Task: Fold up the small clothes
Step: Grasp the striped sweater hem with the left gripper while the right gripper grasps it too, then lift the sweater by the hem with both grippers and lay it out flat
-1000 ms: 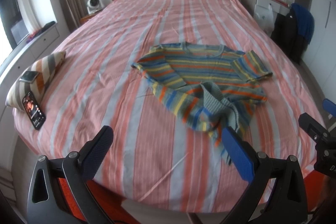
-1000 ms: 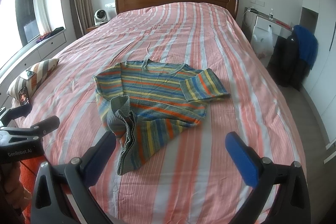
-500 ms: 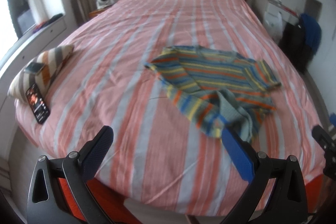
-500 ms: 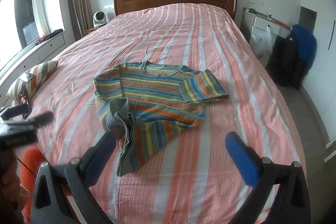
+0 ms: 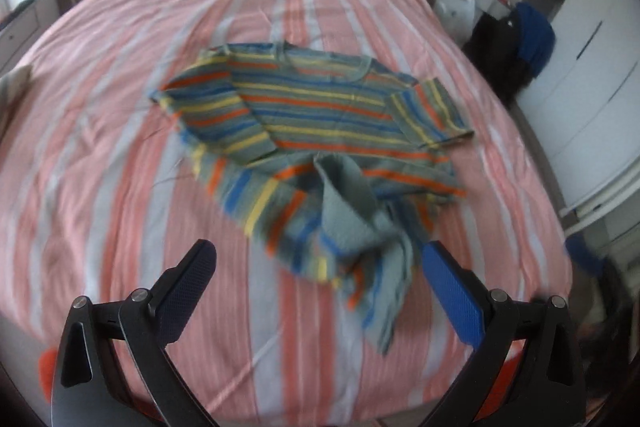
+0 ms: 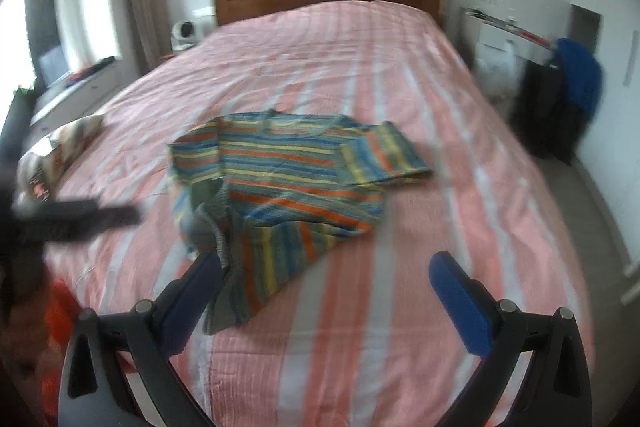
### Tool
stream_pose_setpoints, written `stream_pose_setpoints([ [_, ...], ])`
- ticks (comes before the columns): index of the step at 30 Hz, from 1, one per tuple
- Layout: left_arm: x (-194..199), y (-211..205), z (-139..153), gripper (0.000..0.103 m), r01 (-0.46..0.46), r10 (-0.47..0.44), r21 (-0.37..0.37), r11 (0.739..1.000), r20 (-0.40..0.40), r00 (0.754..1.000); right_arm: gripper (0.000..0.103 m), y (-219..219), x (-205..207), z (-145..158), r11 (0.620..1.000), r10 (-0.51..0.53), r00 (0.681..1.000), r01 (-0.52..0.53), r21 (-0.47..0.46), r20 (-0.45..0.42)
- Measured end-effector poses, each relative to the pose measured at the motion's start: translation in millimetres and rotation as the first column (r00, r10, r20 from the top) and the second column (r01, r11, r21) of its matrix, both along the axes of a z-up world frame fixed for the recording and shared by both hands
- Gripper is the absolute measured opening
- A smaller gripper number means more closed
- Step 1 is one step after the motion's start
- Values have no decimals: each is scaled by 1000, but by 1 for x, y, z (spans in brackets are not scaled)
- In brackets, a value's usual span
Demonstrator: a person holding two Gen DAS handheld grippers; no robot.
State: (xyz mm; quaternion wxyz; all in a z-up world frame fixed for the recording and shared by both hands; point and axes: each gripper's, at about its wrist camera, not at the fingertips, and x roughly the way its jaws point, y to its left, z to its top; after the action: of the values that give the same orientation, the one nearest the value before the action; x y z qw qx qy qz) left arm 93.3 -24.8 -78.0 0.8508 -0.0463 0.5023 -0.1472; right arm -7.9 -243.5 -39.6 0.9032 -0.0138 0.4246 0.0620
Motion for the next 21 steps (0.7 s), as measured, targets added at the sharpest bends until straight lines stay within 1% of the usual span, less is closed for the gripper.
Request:
stream_pose_setpoints([
  [1,7,-4,-6,102,15,-15,0,1000,-9,1000,102,3,5,-10,999,26,999,-26,26,-24],
  [2,16,-11,-15,102,37,-37,5,999,-22,999,102,6,15,-28,995,73,995,-68,77,-71],
  [3,25,-17,-25,99,55,-54,21,998,-35,998,99,9,19,-38,991,96,991,-86,99,-92],
  [4,31,-21,-34,93,61,-60,37,997,-41,997,89,16,30,-57,977,160,978,-137,163,-135],
  [5,35,-24,-40,67,63,-61,45,997,-44,997,75,21,38,-70,965,202,967,-168,203,-158],
  [6,39,-26,-47,20,67,-65,44,997,-59,996,69,26,44,-82,952,238,955,-193,238,-178],
  [7,41,-23,-55,3,71,-69,22,997,-91,993,53,30,47,-91,943,261,946,-207,262,-192],
  [8,39,-16,-58,4,62,-64,-21,998,-115,991,24,33,50,-99,935,279,938,-216,282,-207],
  [9,31,-6,-55,4,46,-52,-57,997,-100,994,10,35,50,-106,929,286,930,-211,304,-229],
  [10,23,1,-50,4,45,-50,-63,997,-81,995,4,34,47,-105,929,282,932,-207,306,-227],
  [12,-2,19,-35,4,61,-65,-74,995,-43,997,4,31,32,-93,923,296,932,-224,311,-208],
  [14,-36,43,-23,4,89,-93,-100,991,-33,995,4,23,4,-71,915,318,926,-244,321,-204],
  [15,-52,51,-21,4,99,-102,-99,990,-34,994,4,19,-9,-63,910,329,920,-248,333,-214],
  [16,-76,61,-23,4,97,-99,-53,994,-37,994,3,16,-18,-60,909,334,915,-250,332,-226],
  [17,-83,63,-29,4,93,-94,-15,996,-42,995,3,14,-27,-59,914,337,909,-253,318,-244],
  [18,-94,67,-36,4,88,-87,18,996,-57,995,3,13,-43,-63,926,335,898,-257,277,-286],
  [19,-105,73,-50,4,77,-73,46,996,-91,993,3,11,-49,-71,933,330,890,-256,254,-315],
  [21,-113,82,-67,6,66,-58,58,996,-134,989,5,7,-58,-87,949,302,873,-235,212,-384],
])
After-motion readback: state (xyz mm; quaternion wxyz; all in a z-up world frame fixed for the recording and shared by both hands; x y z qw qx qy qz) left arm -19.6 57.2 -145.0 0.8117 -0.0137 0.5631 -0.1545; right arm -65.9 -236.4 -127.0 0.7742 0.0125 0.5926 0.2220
